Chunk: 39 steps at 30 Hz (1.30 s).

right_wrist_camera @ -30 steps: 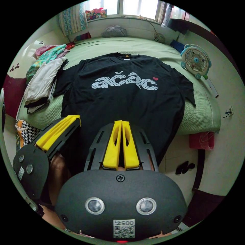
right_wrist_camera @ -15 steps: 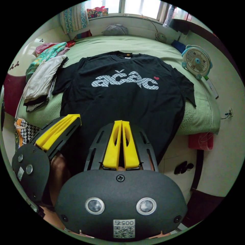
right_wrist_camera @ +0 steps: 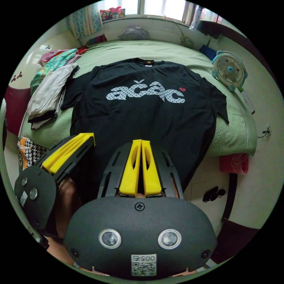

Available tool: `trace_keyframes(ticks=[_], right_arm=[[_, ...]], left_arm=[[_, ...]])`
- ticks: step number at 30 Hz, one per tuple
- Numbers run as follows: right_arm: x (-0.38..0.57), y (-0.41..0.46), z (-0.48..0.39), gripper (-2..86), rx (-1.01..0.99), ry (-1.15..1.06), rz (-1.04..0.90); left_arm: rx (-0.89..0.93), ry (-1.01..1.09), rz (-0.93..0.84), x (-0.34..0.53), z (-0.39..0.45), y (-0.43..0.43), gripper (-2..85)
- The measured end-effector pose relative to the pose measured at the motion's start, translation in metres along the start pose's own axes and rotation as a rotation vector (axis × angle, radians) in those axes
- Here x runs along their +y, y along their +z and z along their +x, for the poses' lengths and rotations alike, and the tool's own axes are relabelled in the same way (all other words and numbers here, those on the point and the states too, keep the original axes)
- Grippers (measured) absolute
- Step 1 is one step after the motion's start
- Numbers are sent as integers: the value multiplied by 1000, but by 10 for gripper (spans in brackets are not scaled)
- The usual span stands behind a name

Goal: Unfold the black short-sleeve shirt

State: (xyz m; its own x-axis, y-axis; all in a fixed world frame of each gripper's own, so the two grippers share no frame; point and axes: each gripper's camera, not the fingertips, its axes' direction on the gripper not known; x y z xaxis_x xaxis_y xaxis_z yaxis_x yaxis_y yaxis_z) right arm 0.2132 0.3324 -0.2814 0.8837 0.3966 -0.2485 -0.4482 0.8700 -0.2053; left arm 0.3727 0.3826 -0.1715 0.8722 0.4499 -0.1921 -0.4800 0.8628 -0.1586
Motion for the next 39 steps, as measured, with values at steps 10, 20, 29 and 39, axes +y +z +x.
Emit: trace_keyframes(ticks=[10,20,29,39], right_arm=[[-3,5,7,-10,-20,2,-11],[-7,10,13,-9,-25,2,-13],[-12,14,17,-10,-19,0,-13],[-15,14,33,-10,18,116,31]], left_arm=[[-7,3,-8,-3,5,6,-7],[-17,6,-9,-7,8,11,-7],[-13,10,-9,-11,8,17,-7],[32,82,-5,-16,10,24,-7]])
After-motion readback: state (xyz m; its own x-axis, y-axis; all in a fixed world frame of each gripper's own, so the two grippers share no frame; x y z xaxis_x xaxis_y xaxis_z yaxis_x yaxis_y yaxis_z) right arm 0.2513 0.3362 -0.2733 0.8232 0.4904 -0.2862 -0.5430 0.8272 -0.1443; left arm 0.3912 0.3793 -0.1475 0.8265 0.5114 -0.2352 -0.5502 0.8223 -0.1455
